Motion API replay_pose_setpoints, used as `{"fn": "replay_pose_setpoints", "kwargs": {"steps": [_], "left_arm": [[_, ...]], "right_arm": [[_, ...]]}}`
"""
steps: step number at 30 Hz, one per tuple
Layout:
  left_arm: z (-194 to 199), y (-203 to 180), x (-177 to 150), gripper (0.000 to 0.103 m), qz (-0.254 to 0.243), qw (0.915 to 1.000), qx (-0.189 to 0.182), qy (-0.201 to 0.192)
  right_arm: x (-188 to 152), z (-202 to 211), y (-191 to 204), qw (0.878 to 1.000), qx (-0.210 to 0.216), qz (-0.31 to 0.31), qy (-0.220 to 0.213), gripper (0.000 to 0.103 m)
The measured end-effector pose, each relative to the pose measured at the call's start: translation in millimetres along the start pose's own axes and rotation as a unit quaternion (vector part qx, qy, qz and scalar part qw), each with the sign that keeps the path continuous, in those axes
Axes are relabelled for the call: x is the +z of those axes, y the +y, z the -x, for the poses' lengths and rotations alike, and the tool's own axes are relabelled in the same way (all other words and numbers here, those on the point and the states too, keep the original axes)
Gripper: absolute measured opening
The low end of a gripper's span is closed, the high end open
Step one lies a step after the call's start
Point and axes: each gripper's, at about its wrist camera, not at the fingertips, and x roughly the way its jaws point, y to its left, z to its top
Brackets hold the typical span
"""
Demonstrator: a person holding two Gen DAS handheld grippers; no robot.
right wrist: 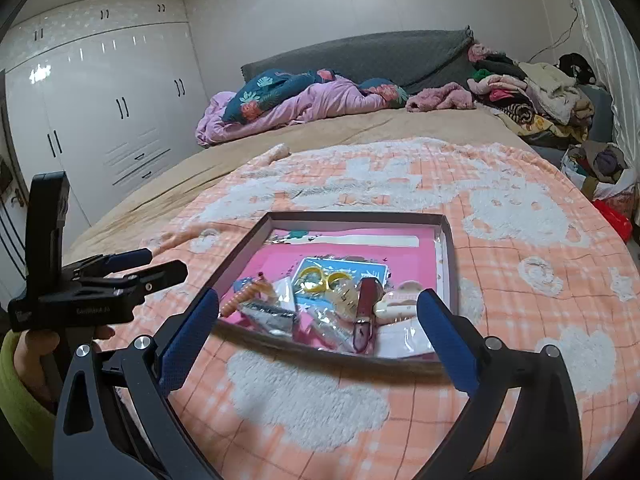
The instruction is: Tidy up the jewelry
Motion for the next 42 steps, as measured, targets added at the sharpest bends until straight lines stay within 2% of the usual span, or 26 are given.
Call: {"fn": "replay_pose_setpoints", "kwargs": {"steps": [10, 18, 25, 31, 42], "left_arm": [[25, -1, -19, 0.094, 0.009, 0.9999, 0.000, -0.009], [35, -8, -44, 0.094, 0.003, 0.9999, 0.000, -0.014], [28, -11, -68, 0.094, 0.000, 1.0000, -0.004, -0.001], [21, -9, -82, 0.094, 0.011, 0.9998, -0.008, 0.013], [21, -7, -82, 0.094, 0.013, 0.9997, -0.010, 0.015]], "right_arm": [[-15, 26, 4, 1.000, -0.010, -0.012, -0.015, 0.099], [-40, 27, -7, 0.999, -0.038, -0.018, -0.002, 0.099], [-60, 22, -14, 0.998, -0.059, -0.023, 0.013, 0.099], [-71, 18, -14, 0.998, -0.061, -0.018, 0.028, 0.099], [-75, 14, -9, 0.998, -0.046, -0.017, 0.040, 0.099]]}}
